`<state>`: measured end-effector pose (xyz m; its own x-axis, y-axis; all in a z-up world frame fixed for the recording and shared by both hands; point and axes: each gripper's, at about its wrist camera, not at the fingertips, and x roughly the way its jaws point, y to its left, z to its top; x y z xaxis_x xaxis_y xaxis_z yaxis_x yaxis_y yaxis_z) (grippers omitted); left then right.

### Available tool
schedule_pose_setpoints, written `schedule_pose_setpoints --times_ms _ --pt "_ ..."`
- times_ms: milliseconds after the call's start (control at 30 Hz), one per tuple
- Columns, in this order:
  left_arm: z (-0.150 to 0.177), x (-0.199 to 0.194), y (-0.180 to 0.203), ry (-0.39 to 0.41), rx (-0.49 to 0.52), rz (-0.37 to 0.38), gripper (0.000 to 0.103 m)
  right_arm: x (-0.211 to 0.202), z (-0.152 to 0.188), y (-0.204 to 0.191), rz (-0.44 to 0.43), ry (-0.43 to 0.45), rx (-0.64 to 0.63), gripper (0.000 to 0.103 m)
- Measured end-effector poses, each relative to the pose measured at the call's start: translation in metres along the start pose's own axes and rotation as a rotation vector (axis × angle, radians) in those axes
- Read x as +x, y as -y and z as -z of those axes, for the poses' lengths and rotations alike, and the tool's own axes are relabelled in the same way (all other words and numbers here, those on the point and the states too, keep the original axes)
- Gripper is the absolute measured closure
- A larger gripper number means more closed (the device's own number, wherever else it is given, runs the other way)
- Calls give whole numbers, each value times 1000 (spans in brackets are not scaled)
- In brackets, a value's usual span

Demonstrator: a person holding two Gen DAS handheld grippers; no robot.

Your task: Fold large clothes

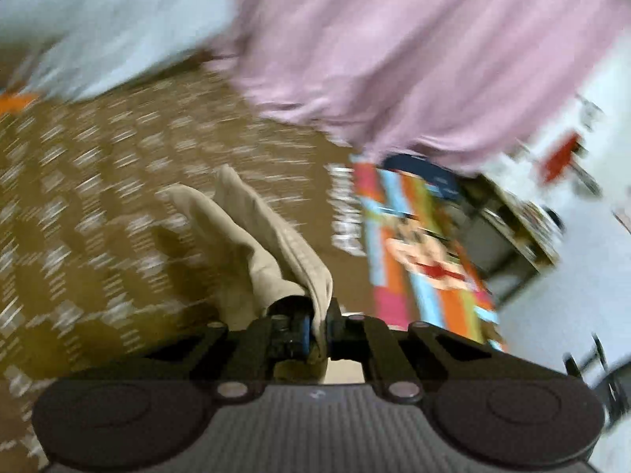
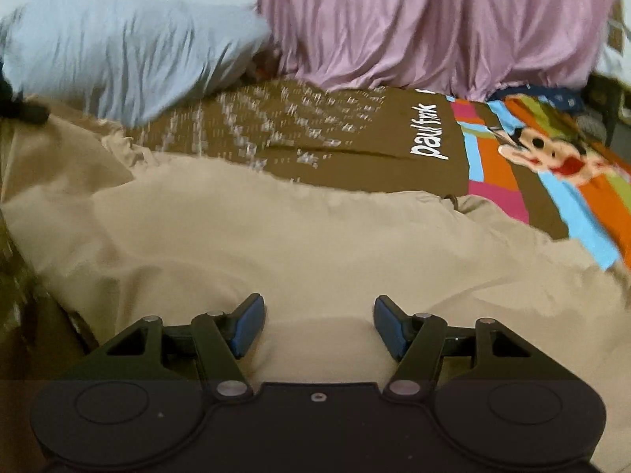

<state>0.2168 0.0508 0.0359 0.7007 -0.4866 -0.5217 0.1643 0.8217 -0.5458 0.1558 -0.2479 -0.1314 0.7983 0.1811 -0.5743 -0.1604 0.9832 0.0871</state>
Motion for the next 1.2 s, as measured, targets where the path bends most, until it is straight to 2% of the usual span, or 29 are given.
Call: schedule_pose_setpoints --times_ms 67,133,267,400,500,600,667,733,800,833,1033,1100,1200 --pt "-5 14 40 -29 82 40 97 -15 -2 18 -22 56 106 63" --pt "-3 33 83 -72 180 54 97 -32 -3 38 -31 90 196 69" --pt "25 80 151 -166 314 78 97 -68 -2 86 -33 110 342 73" --pt "68 126 193 -291 356 139 97 -106 6 139 -63 102 478 73" --pt "102 147 201 -362 354 154 97 -125 16 167 -140 70 532 65" --pt "122 154 189 -395 301 154 97 -139 30 188 -221 76 621 58" --pt "126 153 180 -394 266 158 97 -142 38 200 -278 92 712 50" --pt "127 148 173 -382 236 167 97 -139 45 212 -325 111 814 47" --pt "128 143 168 -369 220 169 97 -131 48 221 -364 122 895 35" --pt "128 141 168 -365 218 166 97 -126 46 223 -377 124 908 29" --pt "139 139 185 -353 293 137 97 -93 14 235 -448 147 973 19" --pt "144 144 197 -347 335 130 97 -81 1 241 -444 135 983 19" --pt "154 156 212 -363 350 150 97 -71 -24 246 -400 93 905 19"
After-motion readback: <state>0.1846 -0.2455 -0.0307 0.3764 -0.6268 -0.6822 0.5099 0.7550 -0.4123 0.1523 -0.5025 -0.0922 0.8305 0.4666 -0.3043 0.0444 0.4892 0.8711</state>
